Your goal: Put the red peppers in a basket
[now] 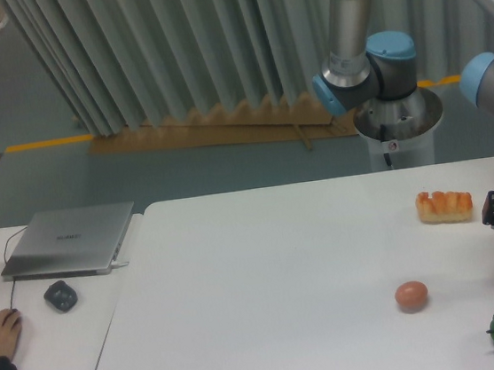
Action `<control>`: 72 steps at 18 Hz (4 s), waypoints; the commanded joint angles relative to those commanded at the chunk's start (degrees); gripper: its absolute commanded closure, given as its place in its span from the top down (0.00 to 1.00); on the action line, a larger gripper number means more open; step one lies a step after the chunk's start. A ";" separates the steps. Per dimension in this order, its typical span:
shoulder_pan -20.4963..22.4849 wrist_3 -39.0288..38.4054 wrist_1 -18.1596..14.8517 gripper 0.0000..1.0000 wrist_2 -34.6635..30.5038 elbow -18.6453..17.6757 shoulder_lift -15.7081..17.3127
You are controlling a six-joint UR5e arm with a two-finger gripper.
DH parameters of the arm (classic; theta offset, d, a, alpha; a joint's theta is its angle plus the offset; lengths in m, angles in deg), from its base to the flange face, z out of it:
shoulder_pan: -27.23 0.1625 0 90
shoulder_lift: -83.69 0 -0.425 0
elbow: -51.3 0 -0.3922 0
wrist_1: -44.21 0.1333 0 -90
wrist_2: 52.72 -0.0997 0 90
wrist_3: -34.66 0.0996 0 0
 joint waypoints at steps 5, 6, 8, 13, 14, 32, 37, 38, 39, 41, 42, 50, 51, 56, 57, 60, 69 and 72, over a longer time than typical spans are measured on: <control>0.53 0.88 0.00 1.00 0.00 0.97 -0.70; 0.61 1.31 0.00 1.00 -0.09 1.05 -1.05; 0.88 1.41 0.00 1.00 -0.09 0.97 -1.32; 0.79 1.41 1.32 1.00 -0.09 0.53 -1.76; 0.79 1.41 1.32 1.00 -0.09 0.62 -1.76; 1.32 2.29 4.83 1.00 -0.35 0.09 -3.52; 1.23 2.29 4.92 1.00 -0.35 0.00 -3.69; 1.23 2.29 4.83 1.00 -0.35 0.00 -3.69; 1.23 2.29 4.83 1.00 -0.35 0.00 -3.69; 1.23 2.37 4.83 1.00 -0.44 0.00 -3.69; 1.23 2.46 4.75 1.00 -0.35 0.00 -3.61; 0.53 2.29 4.66 0.79 -2.37 -0.44 -3.87; 0.44 2.29 4.66 0.74 -2.46 -0.44 -3.96; 0.44 2.29 4.48 0.70 -2.46 -0.26 -3.78; 0.44 2.20 4.48 0.72 -2.46 -0.26 -3.69; 0.18 2.20 4.48 1.00 -2.81 -0.44 -3.87; -2.81 12.10 1.67 1.00 -3.69 0.00 -1.94; -2.55 14.76 1.67 1.00 -3.52 -0.26 -1.76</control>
